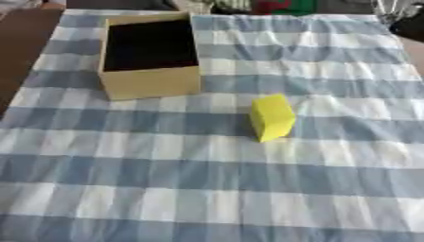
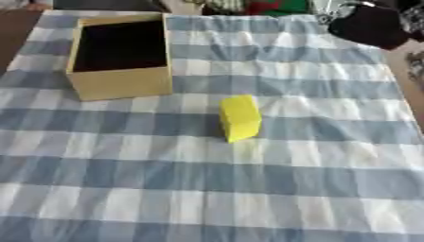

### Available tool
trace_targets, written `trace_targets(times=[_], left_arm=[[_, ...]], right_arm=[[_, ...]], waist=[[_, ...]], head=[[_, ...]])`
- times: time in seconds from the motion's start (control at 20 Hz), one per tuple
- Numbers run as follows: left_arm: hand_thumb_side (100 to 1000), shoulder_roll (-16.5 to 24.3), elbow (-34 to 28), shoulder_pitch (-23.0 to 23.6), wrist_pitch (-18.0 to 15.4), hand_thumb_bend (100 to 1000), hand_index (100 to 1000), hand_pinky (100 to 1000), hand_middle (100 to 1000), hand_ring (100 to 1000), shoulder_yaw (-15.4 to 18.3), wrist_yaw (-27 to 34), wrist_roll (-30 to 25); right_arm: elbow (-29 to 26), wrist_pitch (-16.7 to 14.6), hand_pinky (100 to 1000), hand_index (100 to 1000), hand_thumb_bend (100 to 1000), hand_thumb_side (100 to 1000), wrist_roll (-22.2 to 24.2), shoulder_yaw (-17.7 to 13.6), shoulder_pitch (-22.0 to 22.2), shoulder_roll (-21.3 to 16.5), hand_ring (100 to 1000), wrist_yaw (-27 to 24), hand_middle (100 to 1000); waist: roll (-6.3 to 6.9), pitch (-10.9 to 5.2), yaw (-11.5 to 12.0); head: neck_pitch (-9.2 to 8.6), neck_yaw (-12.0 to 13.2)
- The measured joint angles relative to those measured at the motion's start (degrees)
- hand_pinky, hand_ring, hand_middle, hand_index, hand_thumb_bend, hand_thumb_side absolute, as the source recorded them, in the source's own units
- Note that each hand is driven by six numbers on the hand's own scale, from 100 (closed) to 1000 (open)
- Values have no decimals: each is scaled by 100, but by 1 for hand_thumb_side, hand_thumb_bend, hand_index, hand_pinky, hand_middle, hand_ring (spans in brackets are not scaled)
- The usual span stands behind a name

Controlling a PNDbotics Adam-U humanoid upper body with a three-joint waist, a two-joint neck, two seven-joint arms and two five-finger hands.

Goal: Pick up objects on the table and place them in the box.

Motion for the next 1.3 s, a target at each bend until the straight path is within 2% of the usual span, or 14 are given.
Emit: trace_targets(times=[0.25, 0.45, 0.75, 1.05, 1.3], left_arm=[[246, 2, 0, 2, 8, 100, 726, 958, 524, 690, -5, 4, -35], [247, 3, 0, 2, 8, 100, 725, 958, 524, 691, -34, 8, -55], [246, 4, 0, 2, 11, 100, 725, 957, 524, 691, -37, 19, -61], [245, 6, 0, 2, 21, 100, 725, 956, 524, 692, -38, 21, -73], [246, 6, 0, 0, 23, 100, 724, 955, 523, 692, -40, 26, -79]], right_arm=[[-17, 254, 928, 898, 100, 348, 721, 371, -313, -385, 937, 131, 828], [-18, 207, 946, 914, 100, 358, 1294, 546, -492, -525, 958, 262, 846], [-19, 44, 965, 935, 106, 401, 2052, 643, -626, -572, 989, 305, 870], [-19, -83, 979, 955, 273, 381, 2527, 758, -726, -632, 1000, 310, 887], [-19, -200, 985, 983, 313, 341, 2940, 890, -800, -683, 1000, 340, 900]], waist=[[-26, -21, 37], [-35, -23, 37], [-36, -24, 32], [-34, -24, 70], [-33, -23, 76]], head=[[29, -3], [30, -3], [30, -2], [30, -3], [29, -4]])
